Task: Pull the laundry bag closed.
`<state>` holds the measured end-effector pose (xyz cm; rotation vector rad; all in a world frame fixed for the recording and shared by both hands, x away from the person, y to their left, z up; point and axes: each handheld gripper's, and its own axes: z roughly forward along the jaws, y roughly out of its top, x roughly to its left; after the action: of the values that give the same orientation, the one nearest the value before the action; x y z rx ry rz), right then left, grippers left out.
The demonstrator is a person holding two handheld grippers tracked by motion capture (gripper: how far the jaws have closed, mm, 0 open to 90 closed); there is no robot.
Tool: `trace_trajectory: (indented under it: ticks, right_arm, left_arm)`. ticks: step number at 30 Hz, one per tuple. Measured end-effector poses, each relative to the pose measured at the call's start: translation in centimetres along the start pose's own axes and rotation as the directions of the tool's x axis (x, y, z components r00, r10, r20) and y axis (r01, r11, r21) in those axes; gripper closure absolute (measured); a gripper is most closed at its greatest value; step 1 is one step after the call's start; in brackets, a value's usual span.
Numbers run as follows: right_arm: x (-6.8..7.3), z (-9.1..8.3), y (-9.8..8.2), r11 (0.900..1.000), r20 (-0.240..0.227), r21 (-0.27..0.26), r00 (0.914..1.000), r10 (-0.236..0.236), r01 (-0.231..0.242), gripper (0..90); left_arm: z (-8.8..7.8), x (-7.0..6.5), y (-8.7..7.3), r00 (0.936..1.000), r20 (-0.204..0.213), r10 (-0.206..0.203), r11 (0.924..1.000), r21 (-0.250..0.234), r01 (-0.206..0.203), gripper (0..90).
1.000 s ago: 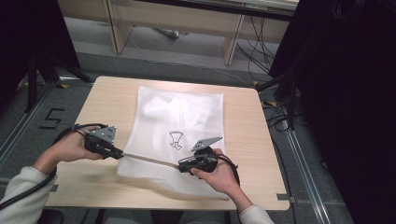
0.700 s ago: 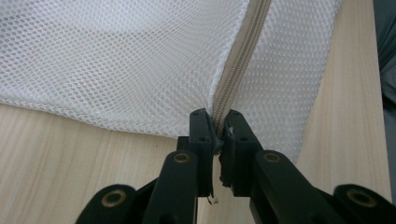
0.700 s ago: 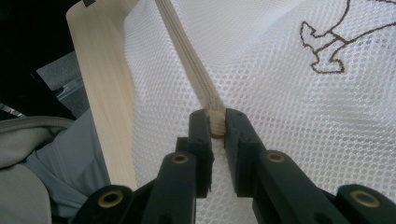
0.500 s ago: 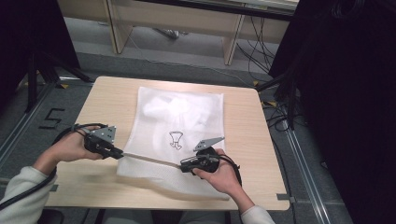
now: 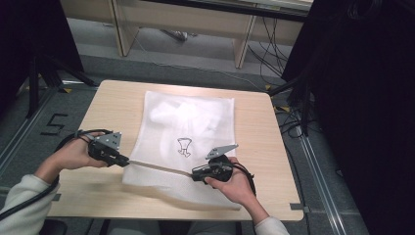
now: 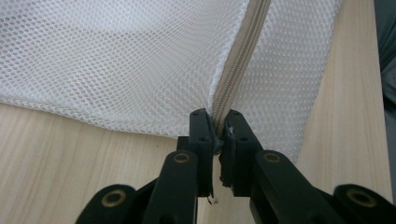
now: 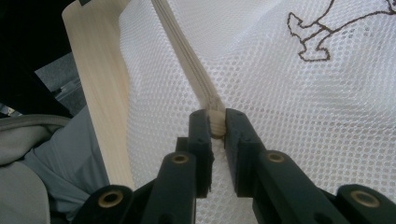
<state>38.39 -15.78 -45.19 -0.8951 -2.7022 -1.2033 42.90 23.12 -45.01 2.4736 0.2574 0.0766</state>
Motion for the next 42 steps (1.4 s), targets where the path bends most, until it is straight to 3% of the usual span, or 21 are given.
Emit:
trace_trajectory:
  ticks: [2,5,27,30,34,39,42]
  right_arm:
    - [0.03,0.12,-0.08,1.0,0.0,-0.018,1.0,0.004,-0.004,82.2]
    - [0.0,-0.18,-0.02,1.0,-0.002,0.001,0.9999,0.014,-0.014,82.2]
    - [-0.23,-0.32,-0.29,1.0,0.006,-0.002,1.0,0.002,-0.002,82.2]
    - [-0.21,-0.42,-0.37,1.0,0.001,0.0,0.9999,0.016,-0.016,82.2]
    - [-0.26,-0.38,-0.4,1.0,0.007,0.0,1.0,0.005,-0.005,82.2]
    - [-0.42,-0.46,-0.53,1.0,0.004,-0.003,1.0,0.005,-0.005,82.2]
    - [-0.31,-0.53,-0.56,1.0,-0.001,0.0,0.9998,0.021,-0.021,82.2]
  left_arm:
    - [0.04,-0.12,-0.05,0.9998,0.004,-0.021,0.9998,-0.004,0.021,82.7]
    - [0.01,-0.12,-0.02,0.9998,0.003,-0.02,0.9998,-0.006,0.02,82.7]
    - [0.03,-0.07,-0.15,0.9996,0.006,-0.028,0.9995,-0.011,0.028,82.7]
    - [0.03,0.01,-0.01,1.0,0.001,-0.002,1.0,-0.004,0.002,82.7]
    - [0.09,-0.04,-0.18,0.9997,0.001,-0.025,0.9997,-0.003,0.025,82.7]
    - [0.01,-0.02,0.03,1.0,-0.004,-0.002,1.0,0.003,0.002,82.7]
    - [0.06,0.02,-0.23,0.9998,-0.002,-0.022,0.9997,0.005,0.022,82.7]
